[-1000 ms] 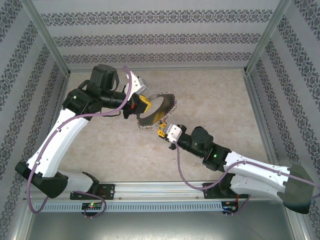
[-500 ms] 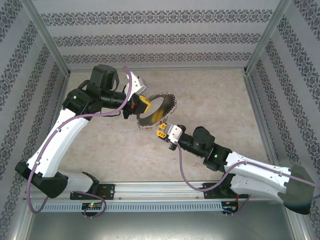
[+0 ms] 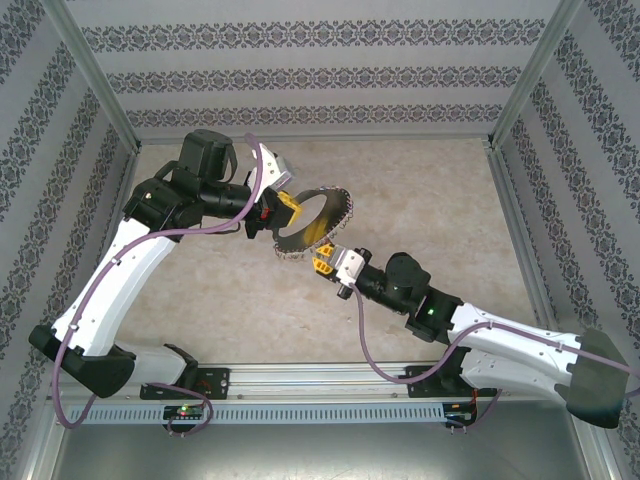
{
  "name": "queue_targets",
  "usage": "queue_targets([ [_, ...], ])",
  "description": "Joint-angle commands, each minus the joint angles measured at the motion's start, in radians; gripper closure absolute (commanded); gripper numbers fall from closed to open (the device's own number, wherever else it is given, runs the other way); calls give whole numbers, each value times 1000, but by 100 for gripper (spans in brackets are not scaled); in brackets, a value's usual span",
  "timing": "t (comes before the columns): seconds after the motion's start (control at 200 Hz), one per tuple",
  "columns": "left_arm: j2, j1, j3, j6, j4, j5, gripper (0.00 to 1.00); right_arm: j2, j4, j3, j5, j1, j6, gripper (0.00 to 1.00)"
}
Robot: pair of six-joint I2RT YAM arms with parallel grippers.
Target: Put the keys on the keyring
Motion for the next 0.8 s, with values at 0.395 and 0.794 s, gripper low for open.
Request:
queue_targets([
  [0.395,-38,3,-12,-14,46,14,100,37,64,52,49,18,-11,81],
  [0.794,-42,1,-20,-49,64,13,100,88,108,51,175,47,-34,87],
])
